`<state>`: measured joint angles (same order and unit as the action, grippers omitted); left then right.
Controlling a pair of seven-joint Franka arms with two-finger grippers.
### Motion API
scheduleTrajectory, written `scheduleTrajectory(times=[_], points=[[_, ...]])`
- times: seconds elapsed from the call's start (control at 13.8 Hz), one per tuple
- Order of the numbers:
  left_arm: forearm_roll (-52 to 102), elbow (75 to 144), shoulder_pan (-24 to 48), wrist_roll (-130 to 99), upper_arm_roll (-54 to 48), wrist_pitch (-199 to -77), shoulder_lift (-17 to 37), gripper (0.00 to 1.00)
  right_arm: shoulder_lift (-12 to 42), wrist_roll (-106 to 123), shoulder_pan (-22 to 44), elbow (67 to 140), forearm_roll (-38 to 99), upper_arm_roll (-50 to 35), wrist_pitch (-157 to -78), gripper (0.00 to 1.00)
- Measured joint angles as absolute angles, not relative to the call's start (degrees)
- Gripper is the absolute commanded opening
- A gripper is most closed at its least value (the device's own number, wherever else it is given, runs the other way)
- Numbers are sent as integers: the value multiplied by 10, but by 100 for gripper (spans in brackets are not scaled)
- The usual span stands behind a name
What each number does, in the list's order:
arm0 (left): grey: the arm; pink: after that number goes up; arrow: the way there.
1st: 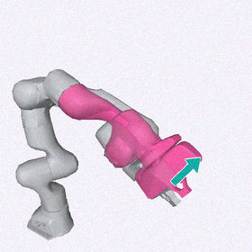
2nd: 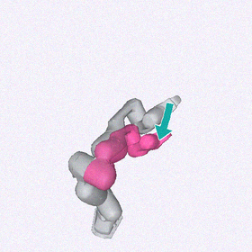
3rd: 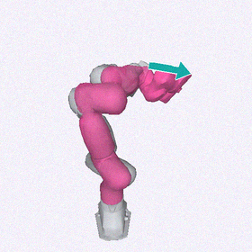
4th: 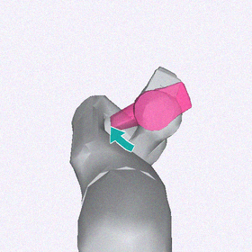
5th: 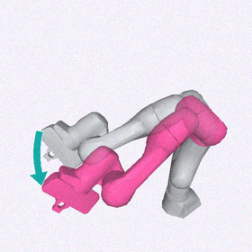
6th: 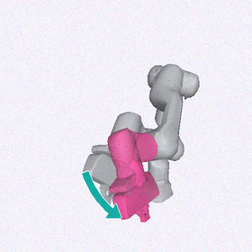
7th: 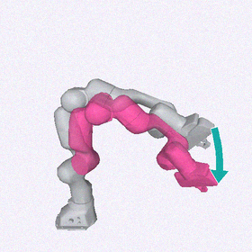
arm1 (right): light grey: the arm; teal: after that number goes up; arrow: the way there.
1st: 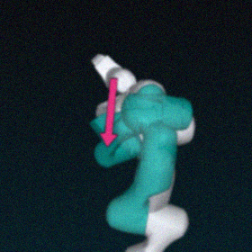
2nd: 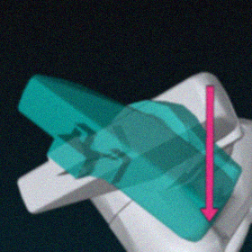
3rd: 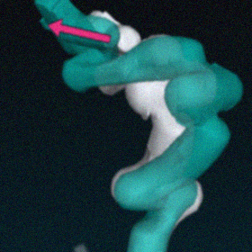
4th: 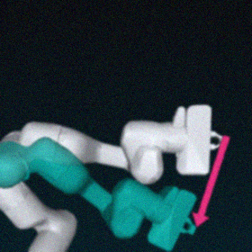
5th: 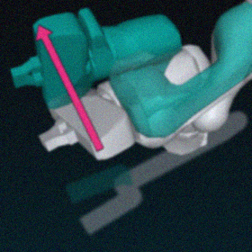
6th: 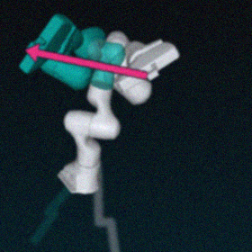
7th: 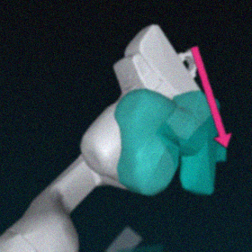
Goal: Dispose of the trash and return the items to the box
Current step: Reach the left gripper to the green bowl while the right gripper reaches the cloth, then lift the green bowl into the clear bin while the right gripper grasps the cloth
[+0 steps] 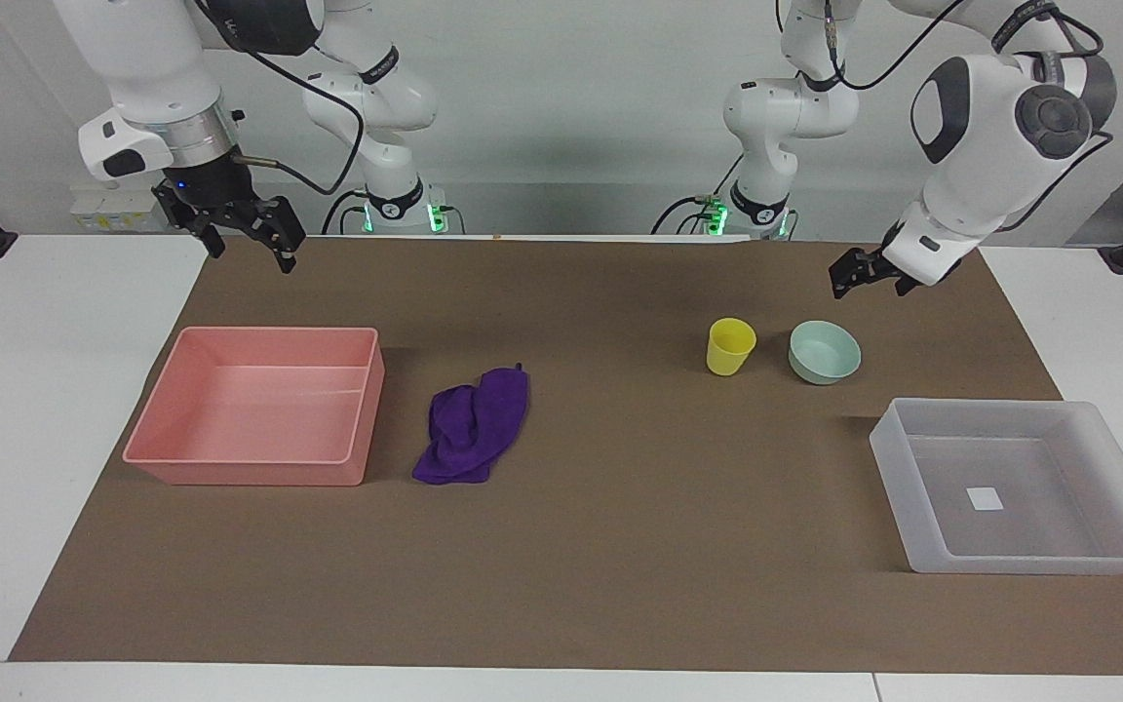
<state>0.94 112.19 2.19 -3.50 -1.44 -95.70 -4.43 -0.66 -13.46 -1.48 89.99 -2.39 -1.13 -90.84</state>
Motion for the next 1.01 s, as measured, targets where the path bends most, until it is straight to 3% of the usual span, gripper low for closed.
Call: scheduleTrajectory(times=[0.22, 0.72, 0.8, 1.01], points=[[9, 1201, -24, 10, -12, -1013, -72, 100, 6, -135, -12, 914, -24, -13, -967, 100], [9, 1376, -43, 28, -12, -1244, -44, 100, 106, -143, 24, 930, -23, -19, -1121, 100], [9, 1380, -43, 28, -12, -1254, -34, 88, 120, -153, 34, 930, -23, -19, -1133, 100], [9, 1379, -43, 29, -12, -1264, -18, 18, 151, -181, 64, 931, -23, -19, -1155, 100]])
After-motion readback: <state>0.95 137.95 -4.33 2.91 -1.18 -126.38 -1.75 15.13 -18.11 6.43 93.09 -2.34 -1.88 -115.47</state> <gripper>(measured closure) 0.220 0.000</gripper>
